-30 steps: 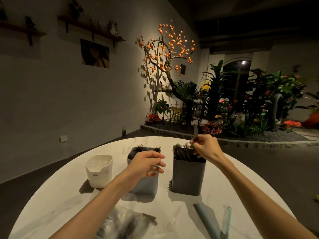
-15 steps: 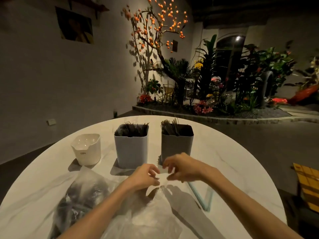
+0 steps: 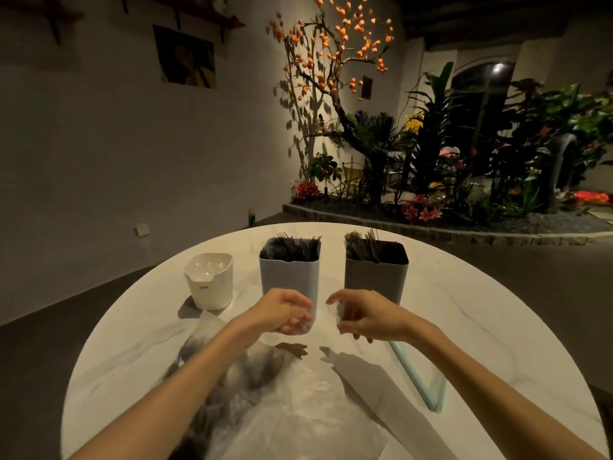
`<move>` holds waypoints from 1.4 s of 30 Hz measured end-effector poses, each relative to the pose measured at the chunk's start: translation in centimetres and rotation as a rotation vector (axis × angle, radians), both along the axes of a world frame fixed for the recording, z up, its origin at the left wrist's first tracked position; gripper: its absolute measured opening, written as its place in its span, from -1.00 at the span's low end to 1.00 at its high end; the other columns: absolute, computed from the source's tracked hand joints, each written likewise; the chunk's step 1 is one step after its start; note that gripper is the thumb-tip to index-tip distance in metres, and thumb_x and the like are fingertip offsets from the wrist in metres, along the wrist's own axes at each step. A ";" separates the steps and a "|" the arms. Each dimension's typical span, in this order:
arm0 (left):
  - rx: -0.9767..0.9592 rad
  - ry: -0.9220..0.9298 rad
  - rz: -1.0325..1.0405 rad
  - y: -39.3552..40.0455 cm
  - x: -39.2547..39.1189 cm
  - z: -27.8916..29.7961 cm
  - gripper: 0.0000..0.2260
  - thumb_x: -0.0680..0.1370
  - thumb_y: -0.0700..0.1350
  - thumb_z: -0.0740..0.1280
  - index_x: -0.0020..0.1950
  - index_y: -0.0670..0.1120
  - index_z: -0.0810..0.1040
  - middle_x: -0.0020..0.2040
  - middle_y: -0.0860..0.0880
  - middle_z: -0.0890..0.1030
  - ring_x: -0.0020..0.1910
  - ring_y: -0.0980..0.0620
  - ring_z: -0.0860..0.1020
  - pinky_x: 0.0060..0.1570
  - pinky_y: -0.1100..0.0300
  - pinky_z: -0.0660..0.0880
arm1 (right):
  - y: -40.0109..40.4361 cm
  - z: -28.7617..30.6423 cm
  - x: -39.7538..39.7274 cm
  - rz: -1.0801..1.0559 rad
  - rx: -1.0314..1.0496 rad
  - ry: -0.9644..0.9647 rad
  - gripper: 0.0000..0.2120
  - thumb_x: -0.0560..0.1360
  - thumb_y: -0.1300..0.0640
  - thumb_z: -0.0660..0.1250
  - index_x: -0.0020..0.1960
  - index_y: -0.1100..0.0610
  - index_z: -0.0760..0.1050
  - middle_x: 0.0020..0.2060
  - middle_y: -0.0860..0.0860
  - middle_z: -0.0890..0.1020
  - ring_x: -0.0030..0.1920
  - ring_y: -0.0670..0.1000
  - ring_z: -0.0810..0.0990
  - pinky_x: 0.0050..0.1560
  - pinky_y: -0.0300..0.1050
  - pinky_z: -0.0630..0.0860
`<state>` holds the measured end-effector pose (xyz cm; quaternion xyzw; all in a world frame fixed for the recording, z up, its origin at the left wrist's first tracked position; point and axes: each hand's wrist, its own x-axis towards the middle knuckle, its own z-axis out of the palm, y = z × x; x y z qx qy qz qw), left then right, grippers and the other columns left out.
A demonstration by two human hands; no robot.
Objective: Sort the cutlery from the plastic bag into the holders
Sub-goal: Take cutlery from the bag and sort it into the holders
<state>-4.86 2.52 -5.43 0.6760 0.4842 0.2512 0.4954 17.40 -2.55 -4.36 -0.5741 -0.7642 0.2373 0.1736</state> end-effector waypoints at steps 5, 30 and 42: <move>0.117 -0.094 0.099 0.3 -5.5 3.6 -0.86 0.59 -0.20 0.39 0.12 -0.07 0.66 -0.04 -0.07 0.72 -0.15 0.00 0.69 -0.24 0.23 0.57 | 1.3 5.7 -6.0 0.050 0.194 0.286 -0.78 0.62 0.04 0.30 0.16 0.11 0.62 -0.17 -0.03 0.70 -0.21 -0.01 0.68 -0.26 -0.14 0.65; 0.123 -0.106 0.300 1.8 -19.1 1.5 -0.90 0.58 -0.20 0.40 0.06 -0.04 0.67 -0.07 -0.05 0.71 -0.22 0.05 0.68 -0.18 0.26 0.60 | 15.0 6.4 -21.3 0.050 0.438 -0.062 -0.81 0.58 0.13 0.32 0.06 0.10 0.70 -0.02 -0.01 0.71 -0.21 -0.15 0.58 -0.18 -0.25 0.56; 0.177 -0.007 0.067 -8.3 -11.0 2.7 -0.76 0.55 0.03 0.45 0.20 0.04 0.62 0.09 0.01 0.67 0.05 0.08 0.62 -0.03 0.22 0.57 | -0.7 6.2 -10.5 0.153 0.078 -0.171 -0.79 0.60 0.03 0.34 0.13 0.12 0.65 -0.09 -0.01 0.70 -0.23 -0.09 0.67 -0.35 -0.33 0.54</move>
